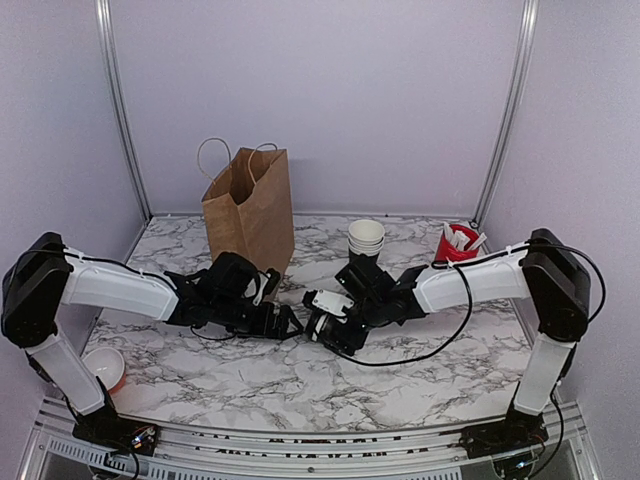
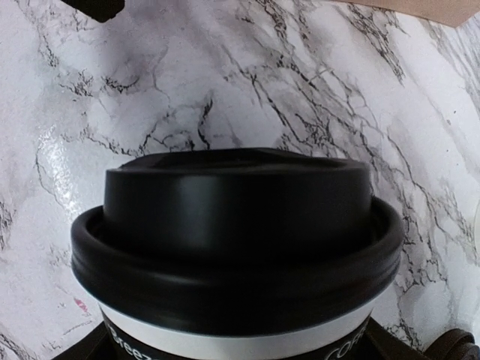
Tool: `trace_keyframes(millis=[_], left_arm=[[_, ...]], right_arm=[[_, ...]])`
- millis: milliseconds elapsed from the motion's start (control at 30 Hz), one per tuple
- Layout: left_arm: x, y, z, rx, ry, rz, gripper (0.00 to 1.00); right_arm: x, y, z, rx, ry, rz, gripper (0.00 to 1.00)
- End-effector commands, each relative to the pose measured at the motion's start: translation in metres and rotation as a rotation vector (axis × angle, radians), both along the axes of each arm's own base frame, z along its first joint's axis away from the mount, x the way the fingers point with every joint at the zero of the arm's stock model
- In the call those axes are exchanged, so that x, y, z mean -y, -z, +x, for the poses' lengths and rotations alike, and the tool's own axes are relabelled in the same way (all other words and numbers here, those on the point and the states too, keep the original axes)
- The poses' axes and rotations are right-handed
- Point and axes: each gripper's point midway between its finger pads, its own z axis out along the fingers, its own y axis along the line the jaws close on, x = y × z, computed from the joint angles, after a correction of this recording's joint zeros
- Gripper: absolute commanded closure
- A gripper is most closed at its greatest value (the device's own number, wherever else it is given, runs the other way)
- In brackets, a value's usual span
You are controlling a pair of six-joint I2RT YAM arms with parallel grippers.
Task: Pack the takeout coffee
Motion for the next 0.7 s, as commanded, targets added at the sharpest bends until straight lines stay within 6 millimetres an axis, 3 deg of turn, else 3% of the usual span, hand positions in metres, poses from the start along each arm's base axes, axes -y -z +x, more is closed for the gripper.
trace_keyframes(millis=[0, 200, 367, 667], left_arm=[[0.001, -0.026, -0.001, -0.038, -0.036, -0.114, 0.02], [0.003, -0.053, 0.004, -0.104, -0.118, -0.262, 0.02], [0.013, -0.084, 0.007, -0.162, -0.163, -0.399, 0.02], [-0.003, -0.123, 0.015, -0.297, -0.342, -0.708, 0.04]], right_arm=[[-0.008, -0.032, 0.01, 0.086, 0.038, 0.162, 0.23], [-0.017, -0.074, 0.003, 0.166, 0.061, 0.436, 0.23], [-0.038, -0.099, -0.004, 0.219, 0.069, 0.581, 0.23], [-0.05, -0.144, -0.007, 0.302, 0.106, 0.772, 0.23]])
